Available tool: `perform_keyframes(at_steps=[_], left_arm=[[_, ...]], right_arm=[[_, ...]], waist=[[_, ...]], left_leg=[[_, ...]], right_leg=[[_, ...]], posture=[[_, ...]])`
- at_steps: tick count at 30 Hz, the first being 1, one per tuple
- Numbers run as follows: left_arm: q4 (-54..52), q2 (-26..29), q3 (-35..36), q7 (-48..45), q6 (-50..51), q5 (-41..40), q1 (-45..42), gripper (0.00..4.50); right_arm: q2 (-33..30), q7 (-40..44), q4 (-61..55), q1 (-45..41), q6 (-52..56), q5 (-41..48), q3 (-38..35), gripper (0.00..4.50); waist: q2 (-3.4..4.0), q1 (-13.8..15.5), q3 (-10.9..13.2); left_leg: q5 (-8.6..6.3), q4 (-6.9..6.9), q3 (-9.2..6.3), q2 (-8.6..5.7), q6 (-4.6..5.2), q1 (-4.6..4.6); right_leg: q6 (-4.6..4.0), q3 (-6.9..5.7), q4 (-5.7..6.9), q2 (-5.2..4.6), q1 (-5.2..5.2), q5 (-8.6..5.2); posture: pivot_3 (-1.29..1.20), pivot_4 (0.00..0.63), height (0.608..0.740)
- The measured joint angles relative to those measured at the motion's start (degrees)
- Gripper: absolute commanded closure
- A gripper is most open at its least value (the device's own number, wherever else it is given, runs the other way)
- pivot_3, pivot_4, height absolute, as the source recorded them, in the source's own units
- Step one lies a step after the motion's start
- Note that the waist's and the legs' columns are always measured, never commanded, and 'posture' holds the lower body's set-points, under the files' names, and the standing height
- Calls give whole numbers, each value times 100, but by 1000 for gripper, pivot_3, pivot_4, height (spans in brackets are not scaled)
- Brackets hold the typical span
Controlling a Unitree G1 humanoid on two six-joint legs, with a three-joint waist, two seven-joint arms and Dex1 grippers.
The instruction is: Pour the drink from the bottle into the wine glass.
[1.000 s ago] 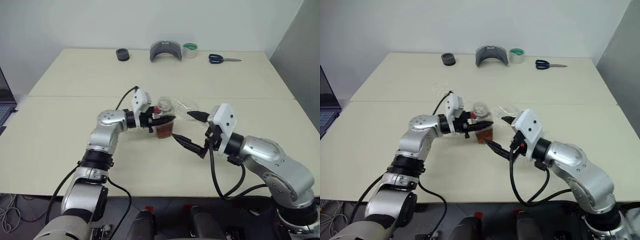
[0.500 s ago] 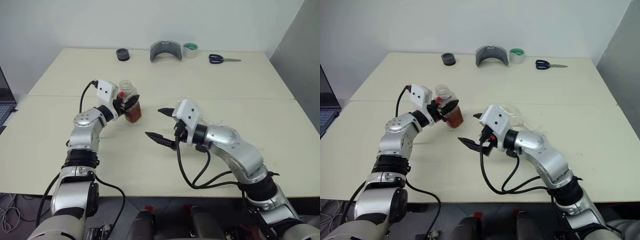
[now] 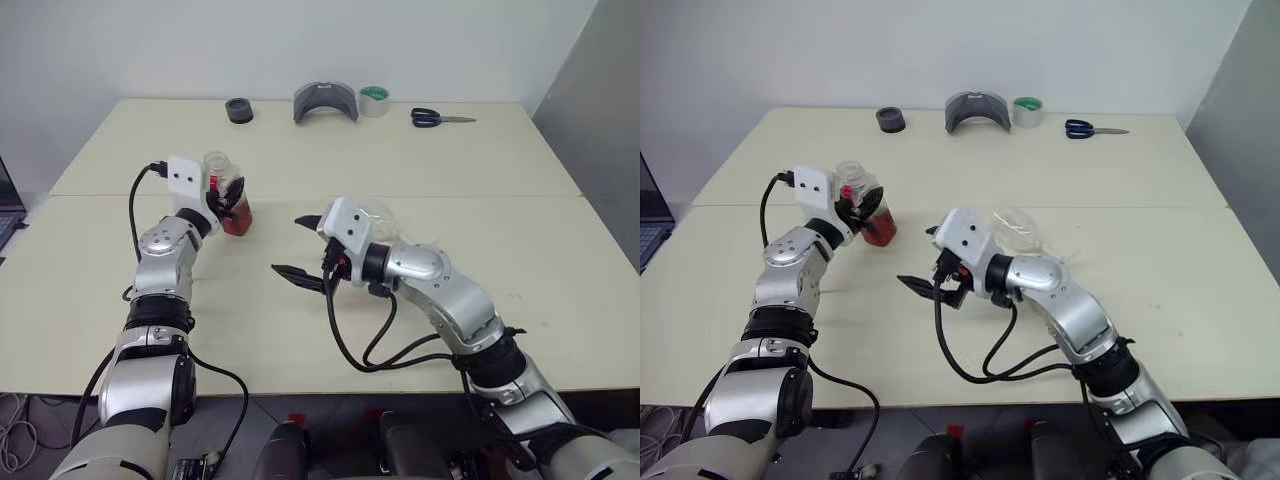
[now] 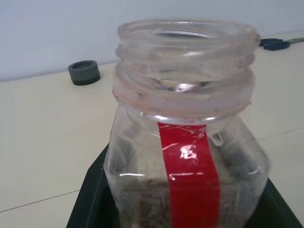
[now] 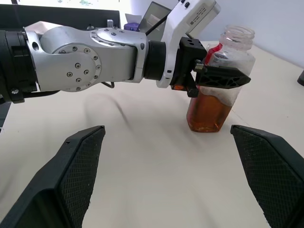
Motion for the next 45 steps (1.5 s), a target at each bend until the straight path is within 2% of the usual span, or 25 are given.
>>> perform_keyframes(at_steps=[3,5,7,12,20,33,45], left_arm=[[0,-6,94,153,87,-33,0,2809],[0,-6,123,238,118,-43,0,2095],[0,-4,140,351,156,-30,4,1620],[109,1,160,454,367,-20,160,23],[7,0,127,453,370,45,205,23],[-604,-118,77,479,334,219,903,23],[-1783,-84,-23,296,202,401,2040,23]], right_arm=[[66,1,64,-1,-4,-55,0,0],[85,4,65,-1,-4,-70,-1,0],[107,6,65,-1,-4,-91,-1,0],[163,13,65,-16,-4,-99,-7,0],[191,14,65,-50,-4,-103,-9,0],[-25,-39,-39,284,49,-272,-44,0],[-542,-274,-1143,986,689,-258,-514,0]], waist=[[0,-13,0],[0,-18,0],[1,-19,-1],[0,-12,0],[0,1,-1],[0,11,-1],[-1,23,-1]], left_leg=[[0,0,0,0,0,0],[0,0,0,0,0,1],[0,0,0,0,0,2],[0,0,-4,-4,-1,-12],[1,-2,-3,-5,-2,-17],[0,-2,-3,-4,-2,-18],[0,-4,-6,1,-2,-18]], right_leg=[[0,0,0,0,0,0],[0,1,0,0,0,0],[0,2,1,0,0,0],[-1,-1,-1,-4,-9,0],[-1,3,-3,-8,-19,1],[-1,5,-1,-9,-21,1],[-1,9,-3,-14,-20,1]], posture=[[0,150,740],[0,150,740],[0,150,740],[0,150,740],[0,150,740],[0,150,740],[0,150,740]])
